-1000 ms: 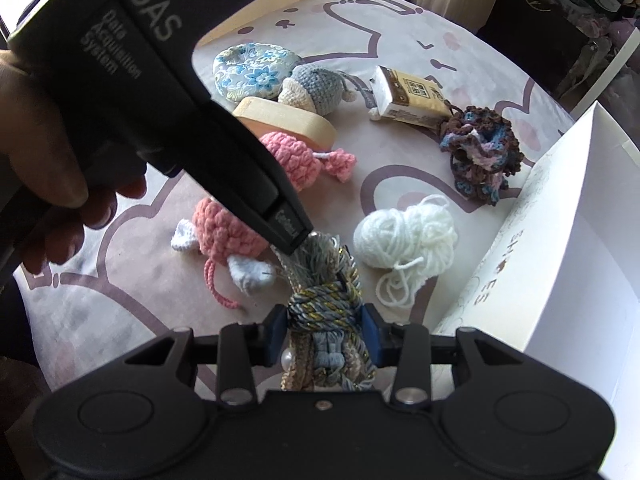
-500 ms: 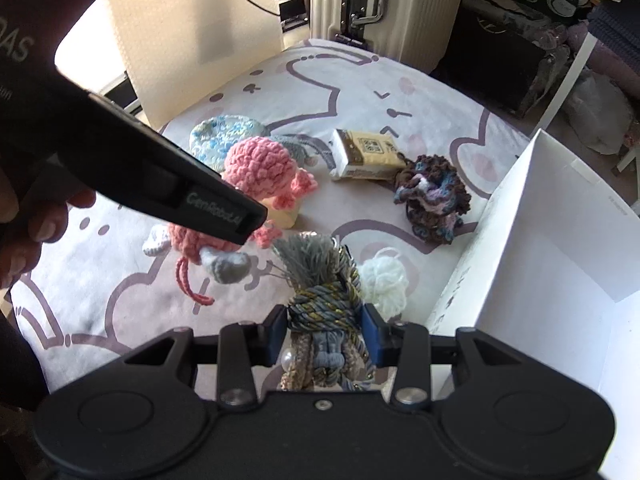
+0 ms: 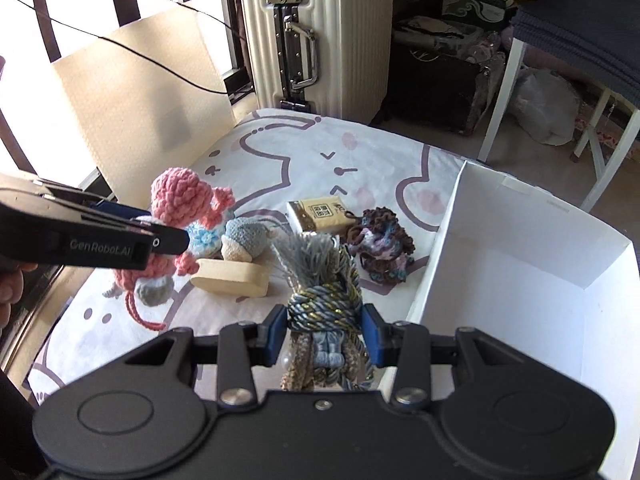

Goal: Organize objects
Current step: 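Carry the rope keychain with the right tool while the left carries the doll to the box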

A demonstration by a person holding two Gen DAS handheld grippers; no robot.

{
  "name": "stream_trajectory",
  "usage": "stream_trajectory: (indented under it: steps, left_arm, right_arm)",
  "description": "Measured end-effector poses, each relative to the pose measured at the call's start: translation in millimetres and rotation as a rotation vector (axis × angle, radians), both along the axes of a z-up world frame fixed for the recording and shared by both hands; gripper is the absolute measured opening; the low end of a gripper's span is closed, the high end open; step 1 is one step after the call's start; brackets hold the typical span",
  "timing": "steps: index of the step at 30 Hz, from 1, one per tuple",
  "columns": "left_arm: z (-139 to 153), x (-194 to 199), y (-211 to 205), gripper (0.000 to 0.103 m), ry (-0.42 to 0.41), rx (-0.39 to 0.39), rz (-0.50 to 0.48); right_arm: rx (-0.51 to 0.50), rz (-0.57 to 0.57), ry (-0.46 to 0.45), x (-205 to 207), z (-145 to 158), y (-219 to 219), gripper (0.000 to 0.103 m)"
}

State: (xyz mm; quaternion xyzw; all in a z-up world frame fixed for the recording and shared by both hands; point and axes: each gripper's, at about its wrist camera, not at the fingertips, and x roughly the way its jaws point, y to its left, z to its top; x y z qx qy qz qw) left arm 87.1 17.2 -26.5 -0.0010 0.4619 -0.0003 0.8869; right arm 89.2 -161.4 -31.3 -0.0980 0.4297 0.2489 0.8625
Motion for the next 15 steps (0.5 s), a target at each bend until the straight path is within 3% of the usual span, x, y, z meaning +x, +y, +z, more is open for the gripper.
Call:
stream_trajectory:
  steps: [9,15]
  left_arm:
    - [8.4,-16.0,-4.5,0.042,-0.038,0.014,-0.015]
    - [10.2,-18.0,-4.0,0.042,-0.044,0.014,-0.005]
  right_arm:
    - [0.092,-0.116,-0.012,0.6,12.6,-5.8,0.041]
    - [0.095,-0.138,-0.009,0.0,13.1,-6.5,0.041]
